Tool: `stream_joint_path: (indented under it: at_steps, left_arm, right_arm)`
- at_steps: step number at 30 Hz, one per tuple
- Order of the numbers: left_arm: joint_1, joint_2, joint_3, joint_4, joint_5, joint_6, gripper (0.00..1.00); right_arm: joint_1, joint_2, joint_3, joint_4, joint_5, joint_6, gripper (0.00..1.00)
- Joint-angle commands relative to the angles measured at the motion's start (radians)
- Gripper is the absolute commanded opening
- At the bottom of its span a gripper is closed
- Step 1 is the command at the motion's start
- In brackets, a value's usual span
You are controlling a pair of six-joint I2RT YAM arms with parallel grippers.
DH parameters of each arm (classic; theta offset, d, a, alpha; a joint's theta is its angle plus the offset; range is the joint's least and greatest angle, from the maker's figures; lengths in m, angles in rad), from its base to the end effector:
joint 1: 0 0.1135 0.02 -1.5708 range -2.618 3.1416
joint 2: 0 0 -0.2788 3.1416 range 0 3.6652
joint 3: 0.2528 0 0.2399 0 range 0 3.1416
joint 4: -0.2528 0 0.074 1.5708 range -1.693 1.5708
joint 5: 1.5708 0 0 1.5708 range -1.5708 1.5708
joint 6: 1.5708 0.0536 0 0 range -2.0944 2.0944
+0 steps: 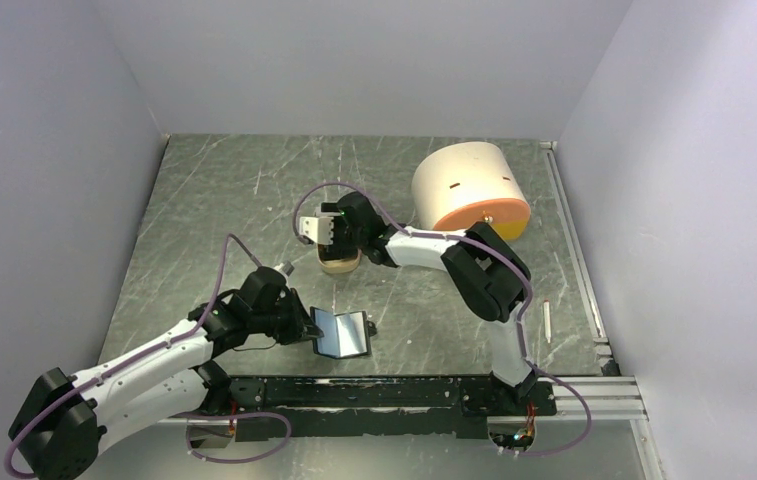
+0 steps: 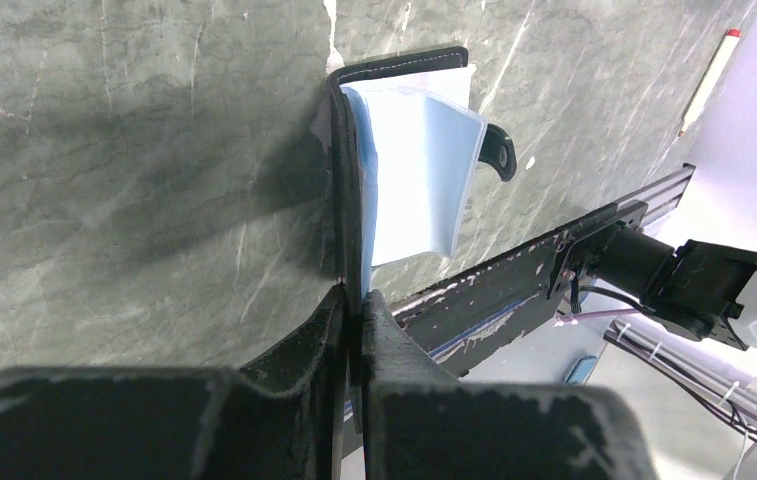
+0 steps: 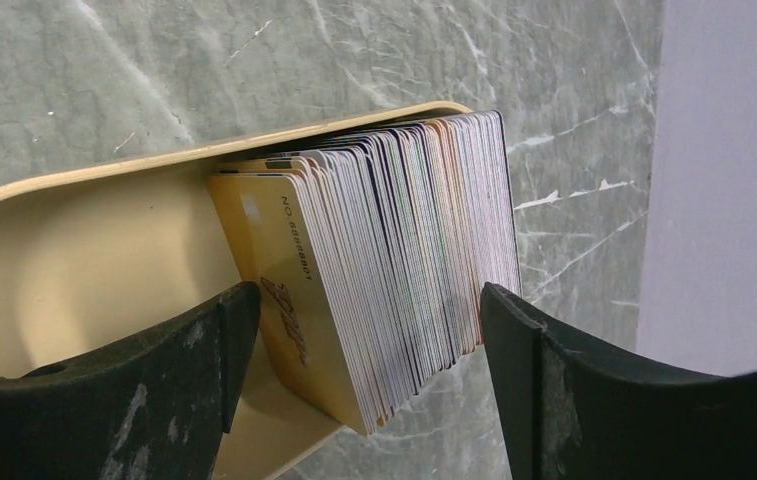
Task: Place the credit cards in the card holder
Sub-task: Pick up the credit card from the storage box.
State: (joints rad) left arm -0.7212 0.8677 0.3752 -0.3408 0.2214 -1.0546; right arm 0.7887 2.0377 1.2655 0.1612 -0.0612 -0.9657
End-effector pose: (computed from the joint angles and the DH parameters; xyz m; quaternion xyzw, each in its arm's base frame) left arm 0.1107 -0.1130 0.1758 -0.1146 0.9208 -0.3429 0.1461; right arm 0.3206 0.3274 0.1702 -0.6908 0.5560 -0.0138 0.4621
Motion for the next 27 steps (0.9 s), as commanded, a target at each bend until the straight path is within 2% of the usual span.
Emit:
stream_joint_path:
  at_steps: [1, 9, 23, 27]
  left_arm:
    - [0.008, -0.014, -0.006, 0.014, 0.018, 0.003, 0.09]
    - [0.008, -0.019, -0.01, 0.018, 0.019, -0.002, 0.09]
    - [0.006, -0.017, -0.02, 0.032, 0.027, -0.003, 0.09]
    - [0.006, -0.016, -0.021, 0.034, 0.03, -0.005, 0.09]
  right_arm:
    - [-0.008, 0.01, 0.0, 0.084, 0.075, -0.01, 0.82]
    - [-0.009, -0.023, 0.018, 0.017, 0.024, 0.029, 0.67]
    - [-0.011, -0.045, 0.028, -0.008, -0.005, 0.043, 0.59]
    - [-0.014, -0.05, 0.03, -0.014, -0.013, 0.046, 0.52]
